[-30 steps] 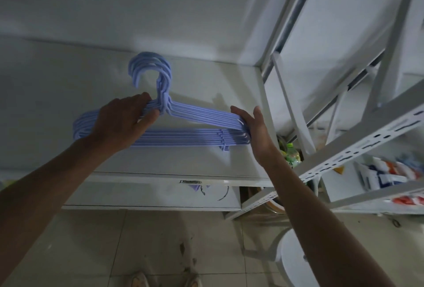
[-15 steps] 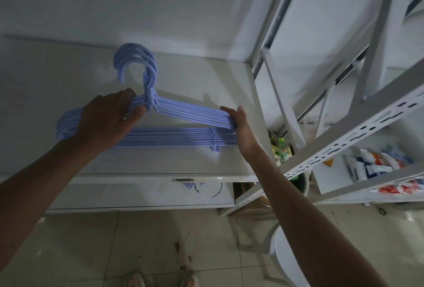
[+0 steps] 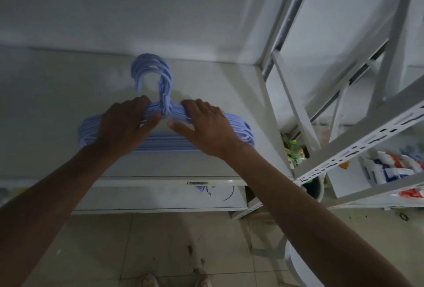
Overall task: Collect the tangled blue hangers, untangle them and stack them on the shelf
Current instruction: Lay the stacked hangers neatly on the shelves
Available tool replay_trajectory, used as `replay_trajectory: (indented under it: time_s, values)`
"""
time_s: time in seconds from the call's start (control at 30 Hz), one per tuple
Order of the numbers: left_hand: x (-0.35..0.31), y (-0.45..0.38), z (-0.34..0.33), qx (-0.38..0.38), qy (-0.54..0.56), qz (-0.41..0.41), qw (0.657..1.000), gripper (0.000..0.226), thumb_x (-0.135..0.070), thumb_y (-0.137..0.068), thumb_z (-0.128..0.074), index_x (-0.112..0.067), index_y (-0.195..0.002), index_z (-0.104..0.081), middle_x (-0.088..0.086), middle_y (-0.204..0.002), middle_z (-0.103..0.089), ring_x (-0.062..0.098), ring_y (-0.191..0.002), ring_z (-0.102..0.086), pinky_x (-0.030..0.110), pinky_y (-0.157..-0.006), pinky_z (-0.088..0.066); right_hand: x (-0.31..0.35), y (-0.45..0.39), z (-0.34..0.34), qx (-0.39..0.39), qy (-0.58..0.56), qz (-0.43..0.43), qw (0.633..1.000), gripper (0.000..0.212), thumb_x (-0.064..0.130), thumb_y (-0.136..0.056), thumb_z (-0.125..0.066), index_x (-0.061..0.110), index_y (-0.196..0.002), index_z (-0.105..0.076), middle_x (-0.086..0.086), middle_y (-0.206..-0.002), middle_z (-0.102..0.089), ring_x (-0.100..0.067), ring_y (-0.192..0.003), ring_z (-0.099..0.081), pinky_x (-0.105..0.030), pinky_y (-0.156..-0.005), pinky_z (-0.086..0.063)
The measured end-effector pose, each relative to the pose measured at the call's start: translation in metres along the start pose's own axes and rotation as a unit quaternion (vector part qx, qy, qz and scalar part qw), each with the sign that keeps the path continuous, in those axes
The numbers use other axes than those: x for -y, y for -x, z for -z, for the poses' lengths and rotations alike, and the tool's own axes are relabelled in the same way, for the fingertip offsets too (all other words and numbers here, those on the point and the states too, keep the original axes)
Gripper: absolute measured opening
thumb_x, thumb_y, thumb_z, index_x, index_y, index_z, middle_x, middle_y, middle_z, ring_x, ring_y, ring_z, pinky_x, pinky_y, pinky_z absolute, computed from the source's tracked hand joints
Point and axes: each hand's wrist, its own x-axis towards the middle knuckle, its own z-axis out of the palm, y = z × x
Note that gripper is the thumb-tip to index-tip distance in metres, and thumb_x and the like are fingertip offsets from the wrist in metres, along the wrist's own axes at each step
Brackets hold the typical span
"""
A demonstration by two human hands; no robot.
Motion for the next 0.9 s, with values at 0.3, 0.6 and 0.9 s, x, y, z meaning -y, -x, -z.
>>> replay_trajectory:
  time_s: [0.3, 0.6, 0.9]
  values:
    - [0.017, 0.012, 0.009, 0.025, 0.054, -0.038, 0.998, 0.059, -0.071, -0.095, -0.035, -0.026, -0.128, -0.058, -0.001, -0.103, -0.073, 0.026, -0.094, -0.073, 0.038, -0.075, -0.056, 0.001, -0.016, -0.011, -0.041, 0.103, 0.073, 0.991, 0.062, 0.074, -0.096, -0.034, 0.018, -0.112, -0.056, -0.004, -0.088, -0.072, -0.037, -0.074, -0.07, -0.036, -0.055, -0.046]
    - [0.022, 0.01, -0.007, -0.037, -0.039, 0.016, 0.998, 0.049, -0.067, -0.084, -0.059, -0.019, -0.083, -0.051, 0.002, -0.064, -0.059, 0.032, -0.059, -0.065, 0.036, -0.052, -0.047, -0.016, -0.009, -0.016, -0.083, 0.13, -0.009, 0.988, 0.074, 0.084, -0.092, -0.019, 0.017, -0.092, -0.051, -0.002, -0.066, -0.062, -0.033, -0.056, -0.061, -0.031, -0.051, -0.043]
    - [0.013, 0.023, 0.007, -0.011, -0.022, 0.028, 0.999, 0.058, -0.077, -0.08, -0.054, -0.02, -0.073, -0.053, -0.001, -0.056, -0.061, 0.026, -0.051, -0.065, 0.028, -0.049, -0.045, -0.014, 0.002, -0.01, -0.046, 0.158, -0.002, 0.986, 0.079, 0.086, -0.089, -0.015, 0.017, -0.087, -0.053, -0.002, -0.056, -0.058, -0.031, -0.047, -0.057, -0.027, -0.051, -0.038]
